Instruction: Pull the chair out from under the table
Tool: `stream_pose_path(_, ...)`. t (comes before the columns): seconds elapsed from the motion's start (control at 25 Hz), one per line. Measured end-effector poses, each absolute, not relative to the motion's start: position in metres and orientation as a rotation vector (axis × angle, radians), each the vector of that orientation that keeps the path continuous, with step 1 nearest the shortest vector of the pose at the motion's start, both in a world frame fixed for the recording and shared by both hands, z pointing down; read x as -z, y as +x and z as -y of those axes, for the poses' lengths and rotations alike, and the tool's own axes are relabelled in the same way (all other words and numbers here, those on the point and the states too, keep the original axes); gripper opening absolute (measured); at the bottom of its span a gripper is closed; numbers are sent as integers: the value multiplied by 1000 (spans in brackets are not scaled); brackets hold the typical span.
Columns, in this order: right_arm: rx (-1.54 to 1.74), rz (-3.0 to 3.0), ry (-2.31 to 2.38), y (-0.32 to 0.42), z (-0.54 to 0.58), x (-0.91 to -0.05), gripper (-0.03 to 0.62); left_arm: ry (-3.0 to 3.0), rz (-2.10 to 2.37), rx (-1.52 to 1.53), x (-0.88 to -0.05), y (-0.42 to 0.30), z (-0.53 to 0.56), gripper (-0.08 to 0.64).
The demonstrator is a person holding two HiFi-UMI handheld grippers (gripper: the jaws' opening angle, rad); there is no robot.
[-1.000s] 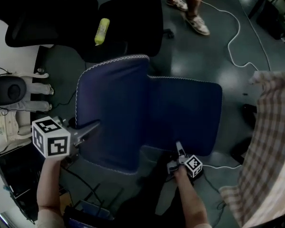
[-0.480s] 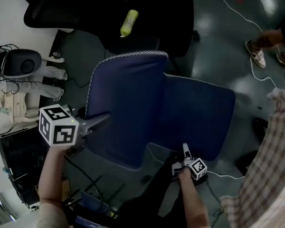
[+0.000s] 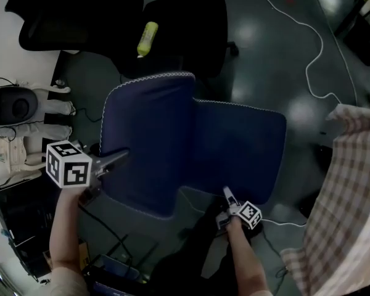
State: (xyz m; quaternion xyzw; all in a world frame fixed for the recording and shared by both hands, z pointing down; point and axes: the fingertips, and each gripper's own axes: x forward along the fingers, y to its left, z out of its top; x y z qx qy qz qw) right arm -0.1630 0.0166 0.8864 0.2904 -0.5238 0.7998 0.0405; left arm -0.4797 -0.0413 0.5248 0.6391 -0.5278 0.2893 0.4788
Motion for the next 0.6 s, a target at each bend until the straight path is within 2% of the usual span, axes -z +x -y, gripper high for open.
stream_pose_path(0.08, -2460, 1602, 872, -151, -11, -878, 381, 1561, 1293, -725, -525, -479, 47, 133)
stream_pose_path(0.28, -2410, 1633, 805, -140, -19, -872, 423, 1563, 1291, -770, -531, -484, 42, 143)
stream_pose_path(0.6, -2279, 1700, 710, -116, -27, -843, 405, 1561, 1294, -736, -527, -487, 36, 155)
